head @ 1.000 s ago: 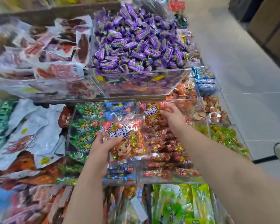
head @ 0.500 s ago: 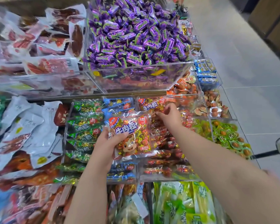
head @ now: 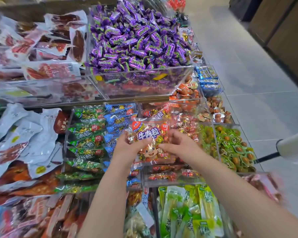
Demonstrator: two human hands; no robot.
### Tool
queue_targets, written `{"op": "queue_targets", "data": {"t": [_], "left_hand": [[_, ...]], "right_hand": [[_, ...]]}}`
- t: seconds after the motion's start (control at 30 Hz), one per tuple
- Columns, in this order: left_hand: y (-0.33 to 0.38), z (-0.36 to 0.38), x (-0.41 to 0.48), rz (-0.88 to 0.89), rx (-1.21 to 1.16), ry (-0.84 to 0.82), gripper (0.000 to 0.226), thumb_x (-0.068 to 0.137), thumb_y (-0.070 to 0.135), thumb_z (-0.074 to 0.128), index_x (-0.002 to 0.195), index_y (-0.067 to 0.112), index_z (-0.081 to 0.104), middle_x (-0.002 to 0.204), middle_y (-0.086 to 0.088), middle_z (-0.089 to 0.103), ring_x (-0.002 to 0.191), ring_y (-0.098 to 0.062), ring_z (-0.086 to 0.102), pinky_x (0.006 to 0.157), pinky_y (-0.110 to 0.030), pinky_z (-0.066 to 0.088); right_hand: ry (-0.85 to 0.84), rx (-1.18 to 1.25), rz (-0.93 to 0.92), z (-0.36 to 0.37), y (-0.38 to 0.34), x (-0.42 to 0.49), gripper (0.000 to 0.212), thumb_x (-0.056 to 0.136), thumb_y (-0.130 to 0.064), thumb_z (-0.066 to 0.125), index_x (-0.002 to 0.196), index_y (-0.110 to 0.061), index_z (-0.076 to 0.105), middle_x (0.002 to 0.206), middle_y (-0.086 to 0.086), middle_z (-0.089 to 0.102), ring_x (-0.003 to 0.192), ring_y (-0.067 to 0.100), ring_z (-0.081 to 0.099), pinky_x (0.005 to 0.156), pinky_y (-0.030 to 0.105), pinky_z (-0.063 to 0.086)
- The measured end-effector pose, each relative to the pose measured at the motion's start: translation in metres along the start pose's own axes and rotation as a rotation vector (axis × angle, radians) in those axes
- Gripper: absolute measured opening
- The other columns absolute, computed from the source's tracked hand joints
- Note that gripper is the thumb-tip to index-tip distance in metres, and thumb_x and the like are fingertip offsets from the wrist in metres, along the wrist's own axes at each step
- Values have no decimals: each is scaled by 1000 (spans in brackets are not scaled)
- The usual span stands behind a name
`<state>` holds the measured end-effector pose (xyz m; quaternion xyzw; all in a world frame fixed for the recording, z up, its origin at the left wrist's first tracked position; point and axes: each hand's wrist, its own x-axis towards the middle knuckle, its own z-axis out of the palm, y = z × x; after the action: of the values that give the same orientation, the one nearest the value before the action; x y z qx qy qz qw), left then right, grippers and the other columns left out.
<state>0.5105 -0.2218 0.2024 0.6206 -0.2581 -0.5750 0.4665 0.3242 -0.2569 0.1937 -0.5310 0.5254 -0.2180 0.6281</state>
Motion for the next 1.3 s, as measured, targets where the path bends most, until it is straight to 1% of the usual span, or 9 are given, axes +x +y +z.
{"op": "queue_targets", "data": {"t": [0.2,0.33,0.53,0.67,0.83,0.97,1.07,1.17,1.3], "left_hand": [[1,-1,-10,21,68,58,133,42,65,79,153,26,17,158,-2,25,138,-28,36,108,-51,33],[-3,-25,-9,25,26,183,93,79,54,68,152,27,19,156,-6,29,134,-32,42,105,-59,36],[-2,-42,-4,-11,-43,245,92,80,44,73,152,29,18,149,-12,41,131,-41,44,107,-65,30],[-5,-43,-1,-11,-43,244,93,78,46,74,151,30,19,149,-8,42,131,-39,45,106,-66,30],[-7,-41,8,-29,-50,246,97,76,46,76,152,29,18,152,-4,37,128,-32,50,103,-60,39],[-10,-43,13,-51,-30,252,96,78,46,74,152,27,16,153,-2,34,127,-29,52,97,-57,47],[-11,-43,16,-75,-24,258,94,80,44,73,153,26,16,151,-4,39,123,-27,55,94,-57,49],[-9,-43,17,-85,-13,253,93,81,42,72,153,24,16,149,-5,42,121,-27,56,94,-57,49],[-9,-45,18,-81,1,218,97,77,45,75,152,26,17,148,-5,44,127,-29,51,98,-56,46]], "right_hand": [[13,-88,10,-7,-6,-6,27,79,-29,74,96,-14,59,77,-3,58,61,7,63,57,18,48],[239,-36,-41,-39,-10,16,22,80,-30,73,96,-22,61,88,-4,71,83,11,68,76,32,51],[286,-406,-127,-44,-15,83,61,83,-26,70,138,-19,44,127,-1,47,115,18,49,95,27,36],[209,-493,13,-32,-7,113,89,79,-35,74,147,-10,24,147,11,29,129,29,39,103,36,36],[239,-336,-111,-35,6,112,57,75,-27,78,124,-20,49,120,-2,60,88,7,56,69,18,45],[373,-103,-124,-42,15,112,60,74,-35,77,122,-23,45,115,-5,59,107,16,55,85,27,44],[305,-124,-96,-33,11,120,60,77,-24,77,124,-26,39,99,-15,58,102,15,58,73,21,46],[234,-212,-39,-32,6,128,81,77,-17,76,137,-26,23,105,-8,54,98,18,55,78,34,48],[135,-122,21,-40,1,129,89,73,-38,78,140,-28,20,112,-13,53,109,16,53,81,32,42]]}}
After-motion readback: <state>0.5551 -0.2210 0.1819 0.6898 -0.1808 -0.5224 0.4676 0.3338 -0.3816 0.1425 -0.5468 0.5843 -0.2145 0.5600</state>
